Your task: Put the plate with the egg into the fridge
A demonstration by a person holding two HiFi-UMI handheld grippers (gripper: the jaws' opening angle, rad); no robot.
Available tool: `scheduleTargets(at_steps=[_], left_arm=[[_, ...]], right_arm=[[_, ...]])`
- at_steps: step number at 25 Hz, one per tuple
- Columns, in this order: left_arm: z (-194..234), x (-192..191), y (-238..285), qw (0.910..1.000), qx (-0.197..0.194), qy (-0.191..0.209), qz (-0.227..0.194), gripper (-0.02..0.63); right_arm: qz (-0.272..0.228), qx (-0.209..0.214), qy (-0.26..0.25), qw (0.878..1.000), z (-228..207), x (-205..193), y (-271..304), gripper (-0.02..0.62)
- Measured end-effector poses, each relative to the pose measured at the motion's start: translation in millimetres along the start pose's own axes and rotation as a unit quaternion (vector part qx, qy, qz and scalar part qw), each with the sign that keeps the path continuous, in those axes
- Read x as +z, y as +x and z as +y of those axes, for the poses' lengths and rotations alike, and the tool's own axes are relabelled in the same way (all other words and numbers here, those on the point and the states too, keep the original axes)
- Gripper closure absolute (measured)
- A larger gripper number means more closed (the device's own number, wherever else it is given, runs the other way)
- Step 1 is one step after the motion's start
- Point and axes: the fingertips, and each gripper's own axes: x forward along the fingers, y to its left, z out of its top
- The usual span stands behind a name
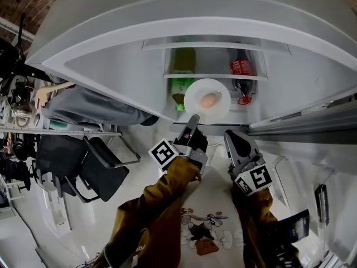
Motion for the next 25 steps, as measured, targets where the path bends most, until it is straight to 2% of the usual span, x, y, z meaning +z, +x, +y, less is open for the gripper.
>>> scheduleTargets(at_steps=[13,20,25], left_arm=[[8.2,7.8,9.4,0.9999,0.001,0.003,-0.013,0.586],[11.7,17.3,10.1,0.9997,0.005,0.008,-0.024,0.586],[13.7,23.5,11.2,0.9994,0.008,0.012,-0.033,0.586]], right_arm=[[0.023,-0.033,-0.014,0.999,-16.3,-5.2,6.5,0.589],[0.03,-0.033,-0.015,0.999,-14.8,-7.2,10.0,0.589],[0.043,-0.036,-0.042,0.998,-14.0,-8.3,11.1,0.589]])
